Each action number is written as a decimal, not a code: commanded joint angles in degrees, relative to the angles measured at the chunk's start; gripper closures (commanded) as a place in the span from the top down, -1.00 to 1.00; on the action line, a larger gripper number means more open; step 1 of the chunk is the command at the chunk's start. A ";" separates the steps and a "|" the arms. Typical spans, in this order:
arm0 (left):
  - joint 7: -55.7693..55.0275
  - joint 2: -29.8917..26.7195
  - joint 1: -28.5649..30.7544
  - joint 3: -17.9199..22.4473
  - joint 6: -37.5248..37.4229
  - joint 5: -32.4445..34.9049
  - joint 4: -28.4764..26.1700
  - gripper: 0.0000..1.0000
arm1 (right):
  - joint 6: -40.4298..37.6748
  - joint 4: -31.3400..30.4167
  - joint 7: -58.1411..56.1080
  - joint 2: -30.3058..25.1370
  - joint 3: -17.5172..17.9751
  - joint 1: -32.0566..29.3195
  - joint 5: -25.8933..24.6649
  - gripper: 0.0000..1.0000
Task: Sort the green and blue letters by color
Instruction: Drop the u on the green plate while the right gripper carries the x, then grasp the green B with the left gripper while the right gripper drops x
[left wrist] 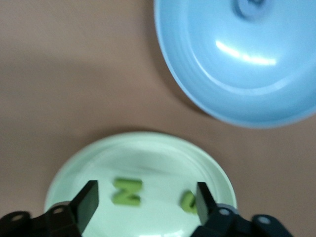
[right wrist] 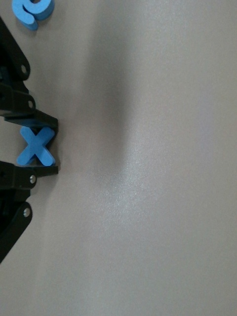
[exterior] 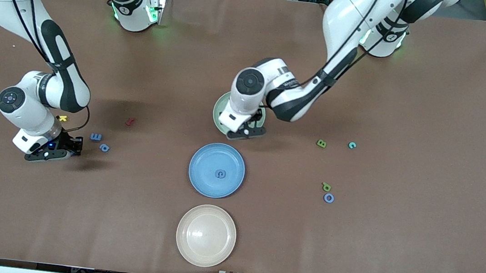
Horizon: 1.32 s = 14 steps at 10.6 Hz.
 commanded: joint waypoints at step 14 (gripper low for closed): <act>40.16 -22.23 27.46 -3.61 13.14 9.95 -39.20 0.98 | -16.67 9.90 40.81 -5.50 -0.11 18.64 0.99 -0.66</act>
